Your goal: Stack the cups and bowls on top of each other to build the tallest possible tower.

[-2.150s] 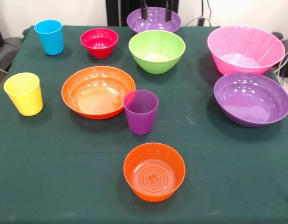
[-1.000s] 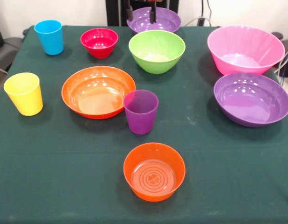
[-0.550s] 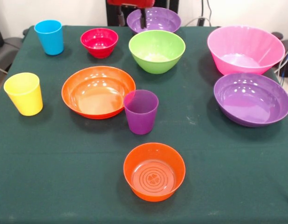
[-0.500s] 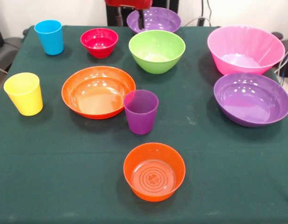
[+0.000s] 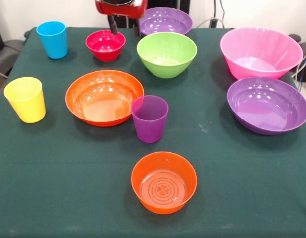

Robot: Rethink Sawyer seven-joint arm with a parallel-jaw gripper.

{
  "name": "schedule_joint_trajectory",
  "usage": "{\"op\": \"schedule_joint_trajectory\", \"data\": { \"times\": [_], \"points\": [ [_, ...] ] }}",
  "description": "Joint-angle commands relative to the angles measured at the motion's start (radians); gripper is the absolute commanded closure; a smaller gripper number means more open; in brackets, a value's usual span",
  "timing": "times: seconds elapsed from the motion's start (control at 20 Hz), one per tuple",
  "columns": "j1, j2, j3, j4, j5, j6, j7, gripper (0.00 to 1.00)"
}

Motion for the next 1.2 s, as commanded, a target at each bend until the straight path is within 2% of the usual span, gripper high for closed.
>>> {"op": "schedule_joint_trajectory", "data": {
  "times": [0.05,0.6,1.2],
  "points": [
    [-0.029,0.073,0.119,-0.064,-0.105,-0.07,-0.189,0.0],
    [-0.079,0.13,0.159,-0.081,-0.173,-0.109,-0.173,0.0],
    [-0.112,0.158,0.18,-0.075,-0.231,-0.13,-0.15,0.0]
  ]
}}
